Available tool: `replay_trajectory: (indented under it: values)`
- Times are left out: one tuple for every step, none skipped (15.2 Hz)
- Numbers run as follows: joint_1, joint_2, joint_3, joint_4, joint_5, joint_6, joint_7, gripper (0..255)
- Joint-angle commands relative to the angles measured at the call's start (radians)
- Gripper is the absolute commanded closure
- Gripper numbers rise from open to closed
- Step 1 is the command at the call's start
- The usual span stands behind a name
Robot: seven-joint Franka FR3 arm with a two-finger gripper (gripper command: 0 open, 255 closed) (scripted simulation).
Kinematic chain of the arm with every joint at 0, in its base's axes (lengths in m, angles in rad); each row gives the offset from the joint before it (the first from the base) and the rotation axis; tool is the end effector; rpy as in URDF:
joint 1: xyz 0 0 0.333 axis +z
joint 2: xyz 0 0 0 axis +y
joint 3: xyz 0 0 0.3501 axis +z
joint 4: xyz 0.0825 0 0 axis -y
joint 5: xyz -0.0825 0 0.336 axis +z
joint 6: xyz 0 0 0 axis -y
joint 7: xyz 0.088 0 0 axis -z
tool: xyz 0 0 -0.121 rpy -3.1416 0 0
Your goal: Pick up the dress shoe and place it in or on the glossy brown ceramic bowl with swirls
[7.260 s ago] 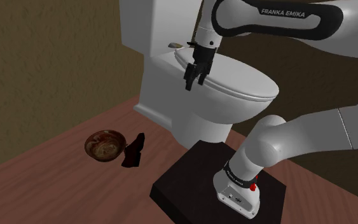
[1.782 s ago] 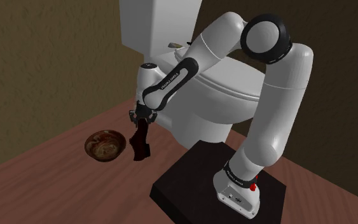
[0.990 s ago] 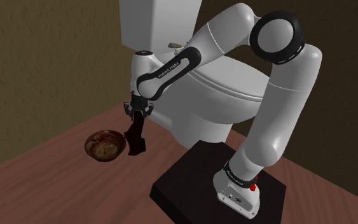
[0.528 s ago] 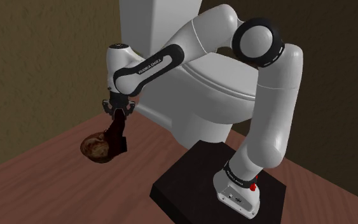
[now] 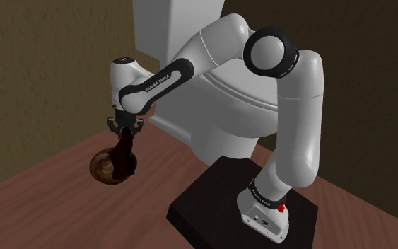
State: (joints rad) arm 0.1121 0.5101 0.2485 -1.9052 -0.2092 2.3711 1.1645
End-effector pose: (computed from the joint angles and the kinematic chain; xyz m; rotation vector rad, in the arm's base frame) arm 0.5779 0.1994 0.2852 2.9315 -1.0380 -0.0002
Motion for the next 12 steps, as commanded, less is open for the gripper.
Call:
replay_trajectory:
  values:
    - [0.003, 0.018, -0.005, -0.004, -0.007, 0.023, 0.005, 255]
    - [0.005, 0.027, -0.007, -0.004, -0.011, 0.032, 0.008, 255]
    - [0.007, 0.037, -0.01, -0.004, -0.014, 0.041, 0.01, 255]
    - [0.009, 0.047, -0.012, -0.003, -0.018, 0.05, 0.013, 255]
    - [0.011, 0.058, -0.015, -0.002, -0.021, 0.059, 0.015, 255]
    - [0.012, 0.068, -0.018, -0.001, -0.025, 0.068, 0.018, 255]
    - [0.016, 0.085, -0.022, 0.002, -0.03, 0.083, 0.021, 255]
    - [0.016, 0.085, -0.022, 0.001, -0.03, 0.083, 0.021, 255]
    - [0.016, 0.085, -0.022, 0.002, -0.03, 0.083, 0.021, 255]
    - [0.016, 0.085, -0.022, 0.002, -0.03, 0.083, 0.021, 255]
    - [0.016, 0.085, -0.022, 0.002, -0.03, 0.083, 0.021, 255]
    - [0.016, 0.085, -0.023, 0.002, -0.03, 0.083, 0.021, 255]
